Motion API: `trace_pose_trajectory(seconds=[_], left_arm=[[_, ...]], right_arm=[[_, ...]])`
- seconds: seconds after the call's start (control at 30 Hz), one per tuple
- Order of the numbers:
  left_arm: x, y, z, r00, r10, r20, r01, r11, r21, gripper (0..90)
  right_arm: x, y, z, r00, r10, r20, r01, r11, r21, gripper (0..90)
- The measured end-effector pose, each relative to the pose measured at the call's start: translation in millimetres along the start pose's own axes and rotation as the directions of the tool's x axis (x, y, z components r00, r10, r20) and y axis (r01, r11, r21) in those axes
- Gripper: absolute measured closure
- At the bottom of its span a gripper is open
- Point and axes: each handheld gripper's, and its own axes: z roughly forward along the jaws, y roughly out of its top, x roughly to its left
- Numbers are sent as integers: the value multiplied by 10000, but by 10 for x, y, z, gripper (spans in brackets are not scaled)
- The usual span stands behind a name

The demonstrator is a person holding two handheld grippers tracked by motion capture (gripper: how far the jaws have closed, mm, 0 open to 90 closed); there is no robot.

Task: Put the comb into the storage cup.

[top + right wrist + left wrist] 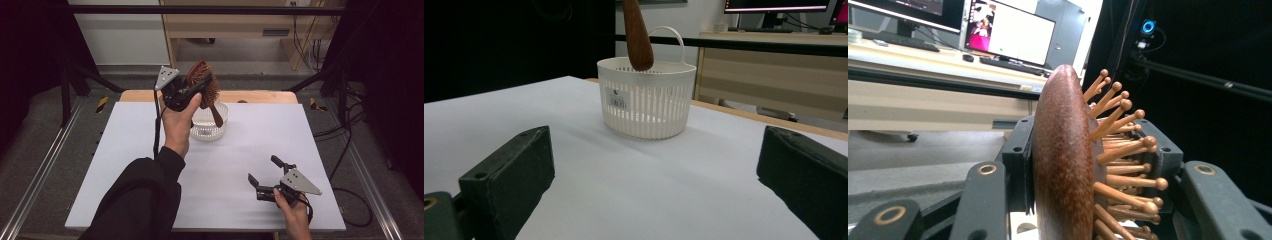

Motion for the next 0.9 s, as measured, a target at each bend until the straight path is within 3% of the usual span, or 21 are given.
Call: trace_pose_trajectory(seconds=[0.27, 0.9], left_arm=[[0, -58, 89, 9992, -186, -365, 177, 9995, -259, 502], [48, -17, 121, 9982, -40, -604, 8, 9986, -523, 502]], right_arm=[[3, -4, 7, 10000, 9, 54, -9, 10000, -22, 30], [-11, -11, 7, 9998, 131, 177, -132, 9999, 36, 28]])
